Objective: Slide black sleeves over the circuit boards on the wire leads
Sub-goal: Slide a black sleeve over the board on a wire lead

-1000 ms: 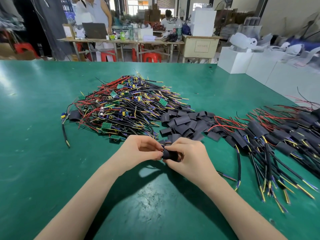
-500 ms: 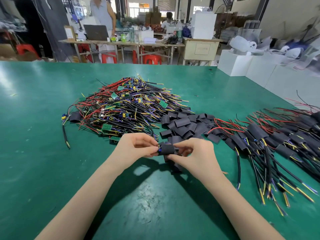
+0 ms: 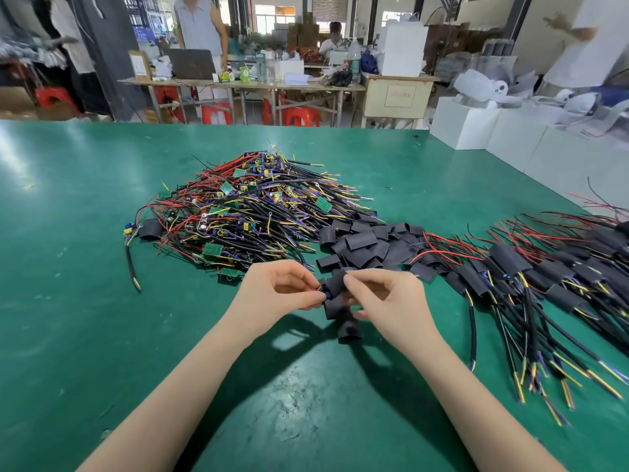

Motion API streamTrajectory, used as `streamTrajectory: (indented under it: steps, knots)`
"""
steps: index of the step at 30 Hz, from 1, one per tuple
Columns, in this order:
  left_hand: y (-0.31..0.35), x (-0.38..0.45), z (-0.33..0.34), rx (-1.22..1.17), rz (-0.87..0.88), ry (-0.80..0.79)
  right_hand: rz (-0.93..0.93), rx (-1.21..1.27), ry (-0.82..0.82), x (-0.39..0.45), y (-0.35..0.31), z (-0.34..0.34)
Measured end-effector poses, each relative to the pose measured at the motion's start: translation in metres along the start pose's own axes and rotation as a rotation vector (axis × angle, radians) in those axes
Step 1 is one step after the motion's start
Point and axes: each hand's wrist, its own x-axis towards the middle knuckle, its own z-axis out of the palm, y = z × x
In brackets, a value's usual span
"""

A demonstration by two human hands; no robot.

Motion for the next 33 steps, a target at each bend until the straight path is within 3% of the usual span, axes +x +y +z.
streamTrajectory:
  steps: [11,33]
  knots:
    - [0.0043,-0.001,0.0051,-0.043,0.055,0.037,-0.132,-0.067,0.155,-0.002,0.0037,0.0018]
    - [0.0006,-0.0018,0.0011,-0.038,-0.004,-0.023,-0.224,-0.202,0.124,-0.0049,0.0079,0.0043]
